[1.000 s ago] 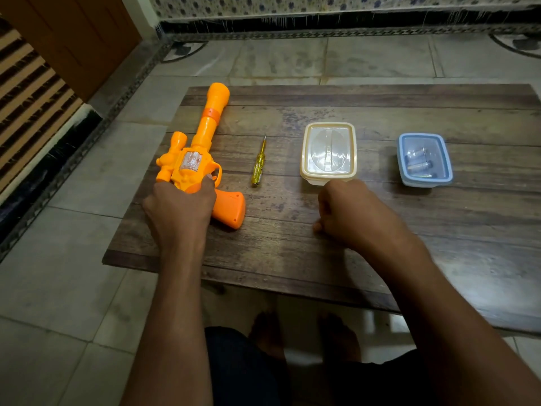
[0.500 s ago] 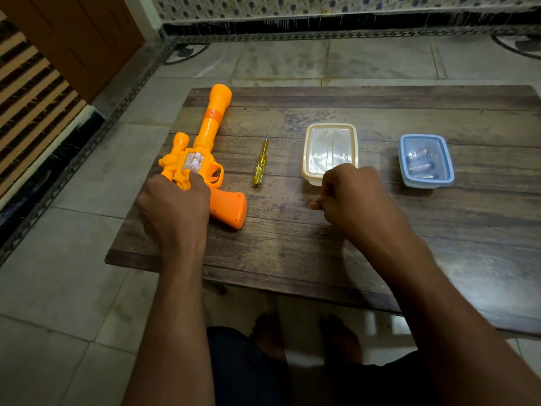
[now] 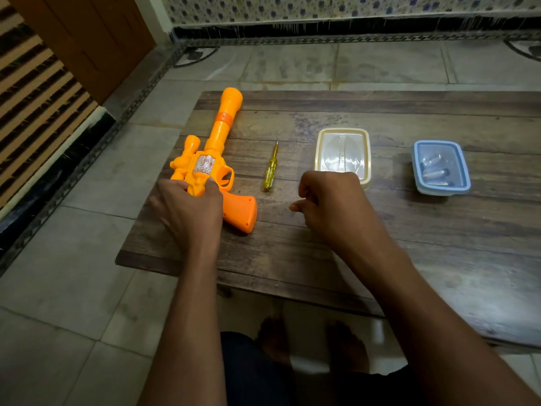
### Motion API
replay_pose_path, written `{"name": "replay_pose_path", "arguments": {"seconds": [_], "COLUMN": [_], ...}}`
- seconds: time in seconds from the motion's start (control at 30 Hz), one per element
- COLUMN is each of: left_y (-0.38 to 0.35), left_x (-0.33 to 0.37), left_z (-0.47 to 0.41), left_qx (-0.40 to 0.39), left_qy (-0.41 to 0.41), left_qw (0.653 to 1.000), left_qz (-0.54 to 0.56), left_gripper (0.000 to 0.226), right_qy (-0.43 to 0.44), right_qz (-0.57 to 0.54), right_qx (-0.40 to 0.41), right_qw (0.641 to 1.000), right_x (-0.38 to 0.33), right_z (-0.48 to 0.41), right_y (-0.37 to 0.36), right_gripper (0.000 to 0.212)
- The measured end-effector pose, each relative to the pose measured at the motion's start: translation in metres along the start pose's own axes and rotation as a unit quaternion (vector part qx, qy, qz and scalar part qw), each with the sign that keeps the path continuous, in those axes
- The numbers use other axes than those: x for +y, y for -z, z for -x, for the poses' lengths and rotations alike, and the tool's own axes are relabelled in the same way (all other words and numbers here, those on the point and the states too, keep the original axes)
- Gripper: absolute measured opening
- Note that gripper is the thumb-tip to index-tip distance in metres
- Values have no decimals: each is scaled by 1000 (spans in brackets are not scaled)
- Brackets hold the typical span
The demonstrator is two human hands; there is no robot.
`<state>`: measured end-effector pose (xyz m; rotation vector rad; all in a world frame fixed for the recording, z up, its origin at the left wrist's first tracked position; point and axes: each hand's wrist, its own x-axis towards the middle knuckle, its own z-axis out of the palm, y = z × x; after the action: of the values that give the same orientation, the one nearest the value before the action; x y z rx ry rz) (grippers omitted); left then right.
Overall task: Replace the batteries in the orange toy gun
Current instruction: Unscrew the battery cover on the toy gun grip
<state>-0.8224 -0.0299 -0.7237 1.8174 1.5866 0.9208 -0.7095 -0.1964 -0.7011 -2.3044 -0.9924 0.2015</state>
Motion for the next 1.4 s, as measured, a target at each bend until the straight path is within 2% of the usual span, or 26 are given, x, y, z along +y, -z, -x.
{"name": "replay_pose_path", "arguments": {"seconds": [0.13,0.2,0.3,0.5,0.6,0.67,0.73,0.8,0.87,0.93,1.1,1.2,1.3,1.4], "left_y": [0,-1,-4,-6,-5,-6,-4,-5,-6,-8,-11,-10,-8,-6], "left_x": [0,-2,-7,-11,-9,-8,-4,-2,1,6,11,7,8,9], "left_z": [-1,-4,-8,-16,-17,-17,-13,-12,-12,-12,-12,-14,-14,-13], "left_qx": [-7,-30,-56,-72,-68,-68,-73,-86,-98,-109,-176,-210,-232,-254], "left_qy": [53,52,33,58,85,86,91,115,151,182,254,277,276,276], "left_qw": [998,998,996,993,989,987,980,962,931,890,778,748,740,725], "left_qz": [38,33,53,78,98,114,164,233,318,404,547,565,568,578], "left_gripper": [66,78,82,72,61,48,27,22,35,49,59,59,40,39], "right_qy": [46,57,64,148,160,154,159,164,164,160,206,223,229,238], "right_qz": [-4,-8,-19,-37,0,16,3,-29,-67,-98,-93,-48,-2,29], "right_qx": [-6,-13,-27,-101,-132,-126,-105,-89,-73,-64,-47,-32,-19,4], "right_qw": [999,998,997,983,978,980,982,982,982,980,973,973,973,971], "right_x": [-15,-20,-26,-35,-35,-35,-35,-34,-32,-31,-31,-29,-29,-29], "right_z": [-10,-15,-21,-18,-14,-14,-15,-15,-16,-16,-15,-13,-11,-11], "right_y": [-18,-29,-39,-39,-41,-43,-44,-42,-42,-41,-38,-42,-48,-52], "right_gripper": [19,20,29,36,56,60,52,50,48,46,45,48,56,59]}}
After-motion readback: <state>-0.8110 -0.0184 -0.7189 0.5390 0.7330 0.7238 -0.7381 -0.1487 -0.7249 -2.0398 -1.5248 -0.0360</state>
